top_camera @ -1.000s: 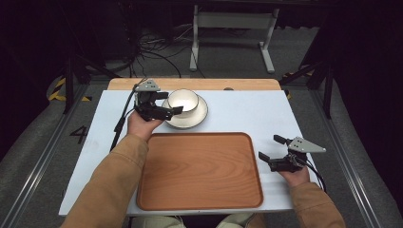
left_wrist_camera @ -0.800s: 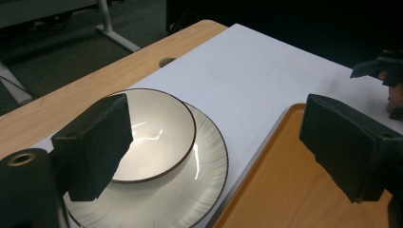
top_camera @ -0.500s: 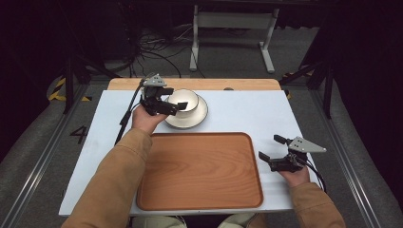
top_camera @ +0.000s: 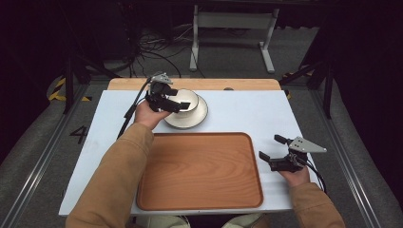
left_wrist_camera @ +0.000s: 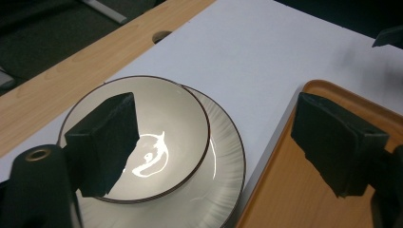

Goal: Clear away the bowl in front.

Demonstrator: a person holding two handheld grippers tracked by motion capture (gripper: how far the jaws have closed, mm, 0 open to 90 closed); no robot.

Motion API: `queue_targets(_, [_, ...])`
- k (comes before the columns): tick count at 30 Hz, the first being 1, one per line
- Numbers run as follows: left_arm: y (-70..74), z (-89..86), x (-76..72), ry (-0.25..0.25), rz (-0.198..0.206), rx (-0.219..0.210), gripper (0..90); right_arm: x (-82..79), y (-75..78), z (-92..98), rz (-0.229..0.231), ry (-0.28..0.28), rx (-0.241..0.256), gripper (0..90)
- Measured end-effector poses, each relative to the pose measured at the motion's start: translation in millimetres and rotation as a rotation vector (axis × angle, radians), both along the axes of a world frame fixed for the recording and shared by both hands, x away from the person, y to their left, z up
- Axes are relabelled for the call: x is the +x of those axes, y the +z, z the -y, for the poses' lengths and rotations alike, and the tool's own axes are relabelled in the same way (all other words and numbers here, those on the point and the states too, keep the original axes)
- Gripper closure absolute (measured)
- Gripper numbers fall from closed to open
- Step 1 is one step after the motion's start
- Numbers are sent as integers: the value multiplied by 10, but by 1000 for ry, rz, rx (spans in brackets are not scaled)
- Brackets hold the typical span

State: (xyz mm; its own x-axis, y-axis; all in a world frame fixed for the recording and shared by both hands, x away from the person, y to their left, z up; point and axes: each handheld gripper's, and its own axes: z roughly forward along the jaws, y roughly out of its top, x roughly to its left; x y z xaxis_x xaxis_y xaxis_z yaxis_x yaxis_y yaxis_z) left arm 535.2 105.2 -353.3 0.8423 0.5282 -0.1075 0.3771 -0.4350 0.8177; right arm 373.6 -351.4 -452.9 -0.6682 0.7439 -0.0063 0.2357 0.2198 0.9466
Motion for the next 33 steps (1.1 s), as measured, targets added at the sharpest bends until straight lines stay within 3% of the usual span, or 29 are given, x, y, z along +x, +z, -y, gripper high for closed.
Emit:
queue_targets(5, [-93,34,57,15,10,29,226,-3,0,1,1,-4,1,31])
queue_targets(10, [-215,49,148,26,-48,38,239,-4,-1,0,2,-7,0,33])
queue_targets(15, [-304,61,193,25,-73,68,278,-4,-1,-1,2,-7,-1,34])
queue_targets(24, [-389,129,207,-6,-79,107,381,-9,-2,-8,6,-8,-4,35])
queue_targets(33, [-504,201,244,0,-92,165,440,-13,-2,-11,10,-10,-6,37])
